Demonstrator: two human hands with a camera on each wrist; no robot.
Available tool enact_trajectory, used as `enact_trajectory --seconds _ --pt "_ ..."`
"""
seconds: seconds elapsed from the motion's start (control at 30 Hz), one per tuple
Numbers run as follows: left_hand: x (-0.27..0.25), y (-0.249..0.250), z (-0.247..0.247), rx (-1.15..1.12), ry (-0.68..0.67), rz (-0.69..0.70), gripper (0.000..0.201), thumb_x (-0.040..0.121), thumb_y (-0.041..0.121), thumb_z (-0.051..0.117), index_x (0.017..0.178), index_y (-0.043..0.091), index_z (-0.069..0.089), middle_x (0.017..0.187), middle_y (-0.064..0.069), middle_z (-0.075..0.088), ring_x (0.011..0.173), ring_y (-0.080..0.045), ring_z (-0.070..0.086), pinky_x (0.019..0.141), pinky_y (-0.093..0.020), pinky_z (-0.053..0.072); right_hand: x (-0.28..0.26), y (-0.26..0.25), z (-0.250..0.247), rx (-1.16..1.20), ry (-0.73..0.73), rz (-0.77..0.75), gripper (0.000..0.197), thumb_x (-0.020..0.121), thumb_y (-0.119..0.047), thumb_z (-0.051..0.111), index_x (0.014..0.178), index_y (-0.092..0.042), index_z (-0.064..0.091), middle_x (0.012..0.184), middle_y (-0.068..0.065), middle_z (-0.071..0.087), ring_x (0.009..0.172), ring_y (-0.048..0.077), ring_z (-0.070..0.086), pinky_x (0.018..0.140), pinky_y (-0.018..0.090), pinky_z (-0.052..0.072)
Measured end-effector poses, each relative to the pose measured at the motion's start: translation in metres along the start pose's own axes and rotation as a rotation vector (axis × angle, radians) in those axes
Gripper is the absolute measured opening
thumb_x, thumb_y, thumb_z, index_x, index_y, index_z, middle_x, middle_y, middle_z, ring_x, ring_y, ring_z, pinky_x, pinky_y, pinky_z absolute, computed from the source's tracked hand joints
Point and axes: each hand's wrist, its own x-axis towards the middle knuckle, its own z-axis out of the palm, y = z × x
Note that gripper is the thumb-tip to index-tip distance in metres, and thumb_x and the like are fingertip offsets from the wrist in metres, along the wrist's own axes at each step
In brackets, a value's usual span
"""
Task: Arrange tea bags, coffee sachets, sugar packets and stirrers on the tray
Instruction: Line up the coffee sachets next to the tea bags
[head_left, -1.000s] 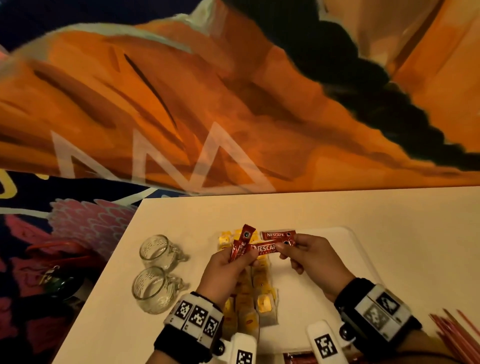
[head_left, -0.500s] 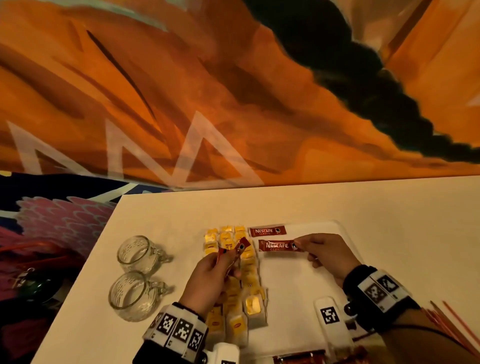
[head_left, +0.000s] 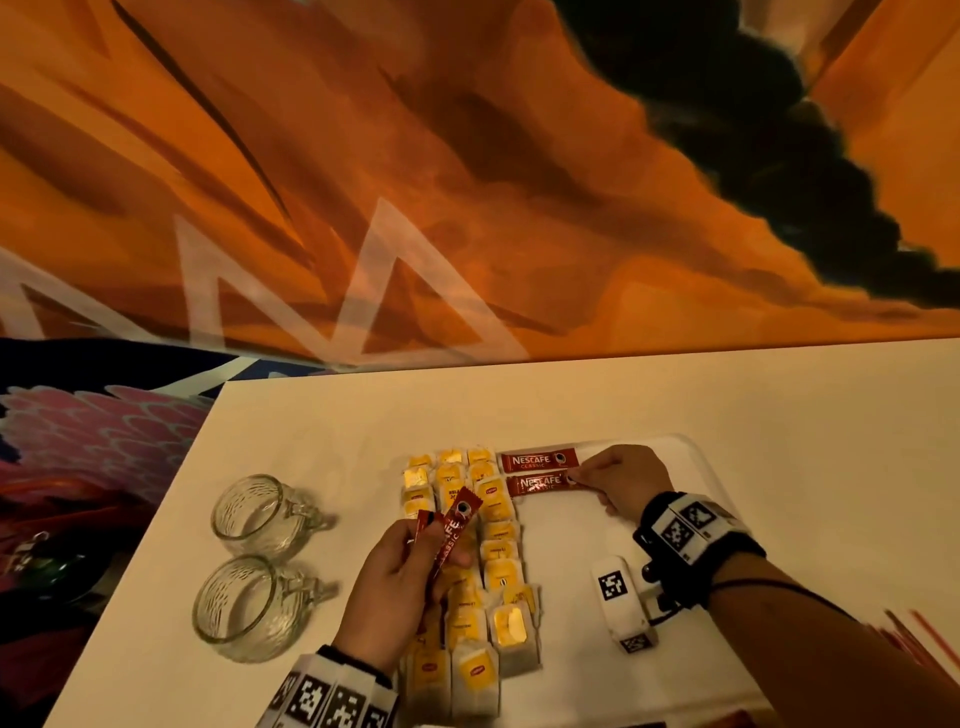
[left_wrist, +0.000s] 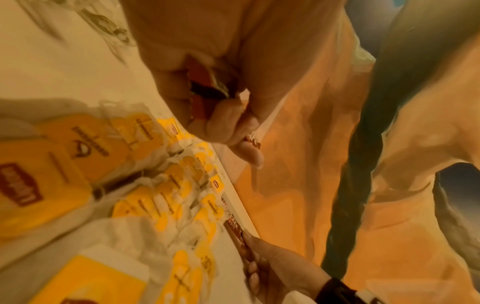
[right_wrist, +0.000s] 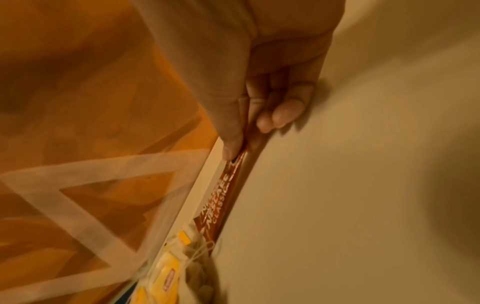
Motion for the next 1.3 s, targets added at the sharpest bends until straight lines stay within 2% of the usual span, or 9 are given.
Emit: enact_trajectory --seconds 0.2,0.27,0.33,0.43,0.67,0.8,0.9,1.03,1.3 --pt "0.003 -0.005 0.001 -0.03 0.013 -0.008 0.025 0.098 0.028 0.048 0.096 0.006 0.06 0.073 -0.007 0.071 0.044 -0.014 0.042 0.043 -0.024 0.033 0.008 0.001 0.002 -0.05 0.016 0.005 0.024 0.075 -0.028 0.082 0.082 -0.009 0.068 0.066 0.005 0.063 0.055 0.019 0.055 0.049 0.025 0.047" --pt "0.002 -0.004 0.002 -0.044 0.007 -0.011 0.025 0.098 0.027 0.048 0.095 0.005 0.06 0.064 -0.004 0.068 0.042 -0.012 0.041 0.04 -0.023 0.033 0.009 0.0 0.002 -0.05 0.016 0.017 0.027 0.075 -0.028 0.082 0.085 -0.008 0.068 0.067 0.006 0.064 0.055 0.02 0.056 0.049 0.026 0.048" --pt "0.001 -0.001 0.004 -0.06 0.002 -0.014 0.024 0.098 0.025 0.049 0.096 0.004 0.06 0.055 0.002 0.063 0.04 -0.01 0.039 0.037 -0.021 0.031 0.007 -0.001 0.001 -0.039 0.051 0.025 0.031 0.073 -0.031 0.083 0.087 -0.009 0.066 0.072 0.006 0.066 0.058 0.021 0.058 0.053 0.029 0.051" --pt "0.001 0.002 0.005 -0.095 -0.005 0.006 0.016 0.095 0.022 0.054 0.096 0.008 0.06 0.066 -0.003 0.069 0.042 -0.01 0.04 0.038 -0.02 0.031 -0.007 -0.004 -0.003 -0.041 0.163 -0.098 0.033 0.072 -0.037 0.082 0.087 -0.012 0.067 0.082 0.002 0.068 0.072 0.019 0.061 0.064 0.03 0.049" --pt "0.0 0.008 0.013 0.009 -0.03 0.091 0.011 0.087 0.023 0.067 0.092 0.014 0.066 0.08 -0.013 0.074 0.052 -0.01 0.057 0.045 -0.016 0.038 -0.097 -0.037 0.01 0.154 -0.308 -0.294 0.018 0.082 -0.031 0.074 0.082 -0.013 0.075 0.063 -0.005 0.066 0.05 0.003 0.051 0.05 0.019 0.042" --pt "-0.007 0.013 0.016 0.031 0.019 0.105 0.013 0.087 0.032 0.066 0.083 0.019 0.068 0.061 0.009 0.066 0.046 0.001 0.05 0.047 -0.016 0.034 -0.11 -0.022 0.013 0.266 -0.236 -0.301 0.012 0.08 -0.02 0.075 0.082 -0.008 0.075 0.069 0.001 0.069 0.052 0.003 0.052 0.053 0.021 0.043" --pt "-0.015 0.012 0.011 -0.039 0.032 0.063 0.019 0.089 0.032 0.062 0.088 0.015 0.072 0.068 0.003 0.071 0.041 0.004 0.048 0.045 -0.014 0.033 -0.113 -0.013 0.007 0.364 -0.179 -0.25 0.014 0.082 -0.021 0.073 0.082 -0.006 0.074 0.066 0.0 0.065 0.053 0.009 0.047 0.052 0.021 0.042" --pt "-0.025 0.01 0.011 -0.056 0.066 0.06 0.01 0.087 0.02 0.067 0.086 0.011 0.071 0.043 0.016 0.055 0.036 0.005 0.046 0.041 -0.007 0.032 -0.12 -0.012 0.004 0.38 -0.233 -0.238 0.014 0.083 -0.021 0.072 0.084 -0.007 0.075 0.07 0.002 0.069 0.055 0.01 0.049 0.056 0.024 0.044" --pt "-0.024 0.013 0.011 0.019 0.052 0.018 0.023 0.09 0.024 0.063 0.082 0.005 0.072 0.05 0.013 0.06 0.038 0.005 0.045 0.051 -0.024 0.031 -0.116 -0.007 0.002 0.336 -0.358 -0.213 0.014 0.088 -0.017 0.067 0.091 -0.006 0.075 0.078 0.006 0.072 0.06 0.008 0.056 0.058 0.022 0.05"
